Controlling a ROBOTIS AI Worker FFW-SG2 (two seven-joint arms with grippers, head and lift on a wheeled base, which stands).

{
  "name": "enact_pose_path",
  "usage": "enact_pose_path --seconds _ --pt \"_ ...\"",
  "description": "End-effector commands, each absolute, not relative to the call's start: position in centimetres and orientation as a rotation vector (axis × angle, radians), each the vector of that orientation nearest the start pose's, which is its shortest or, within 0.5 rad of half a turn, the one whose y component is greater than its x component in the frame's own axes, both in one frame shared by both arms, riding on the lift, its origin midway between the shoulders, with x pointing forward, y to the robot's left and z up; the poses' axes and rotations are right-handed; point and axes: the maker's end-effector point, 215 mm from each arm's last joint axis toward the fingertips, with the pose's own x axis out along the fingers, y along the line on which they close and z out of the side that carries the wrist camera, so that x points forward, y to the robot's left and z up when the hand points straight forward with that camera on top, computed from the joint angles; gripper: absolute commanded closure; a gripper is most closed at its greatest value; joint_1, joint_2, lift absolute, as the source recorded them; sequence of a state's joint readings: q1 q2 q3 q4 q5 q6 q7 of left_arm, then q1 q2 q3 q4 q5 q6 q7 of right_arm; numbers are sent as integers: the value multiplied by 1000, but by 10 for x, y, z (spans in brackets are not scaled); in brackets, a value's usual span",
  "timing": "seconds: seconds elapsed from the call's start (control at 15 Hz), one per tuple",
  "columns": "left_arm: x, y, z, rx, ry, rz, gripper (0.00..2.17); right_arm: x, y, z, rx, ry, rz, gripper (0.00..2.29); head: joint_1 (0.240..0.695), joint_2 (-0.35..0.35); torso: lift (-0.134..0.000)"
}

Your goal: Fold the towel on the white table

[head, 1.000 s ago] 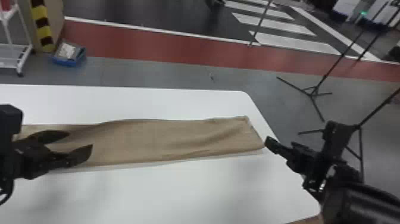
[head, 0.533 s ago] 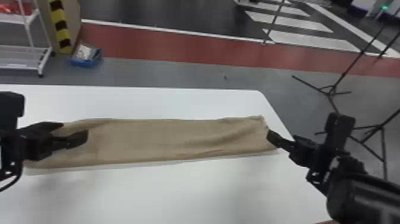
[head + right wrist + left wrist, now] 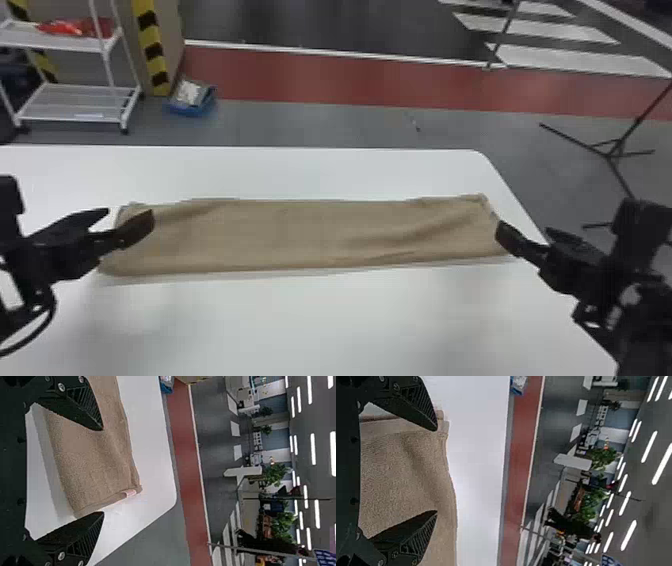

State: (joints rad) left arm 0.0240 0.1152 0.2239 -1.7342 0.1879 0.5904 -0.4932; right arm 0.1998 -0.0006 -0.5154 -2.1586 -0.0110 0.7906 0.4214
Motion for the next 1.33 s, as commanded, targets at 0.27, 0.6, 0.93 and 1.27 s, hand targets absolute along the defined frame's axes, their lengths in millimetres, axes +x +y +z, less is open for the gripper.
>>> enact_pose_path --seconds 0.27,0.6,0.93,1.27 --pt "492 249 -378 -248 219 -223 124 436 -271 -246 -193 -123 187 124 695 -114 -126" --pt "459 234 -379 -42 162 -143 113 403 -223 -268 -165 -235 169 124 695 14 -126" --pt "437 252 -358 -19 71 -75 113 407 -230 -323 -60 -36 88 127 695 24 -126" --pt "415 270 -332 1 2 -17 113 407 -204 -339 -14 86 109 127 695 65 -126"
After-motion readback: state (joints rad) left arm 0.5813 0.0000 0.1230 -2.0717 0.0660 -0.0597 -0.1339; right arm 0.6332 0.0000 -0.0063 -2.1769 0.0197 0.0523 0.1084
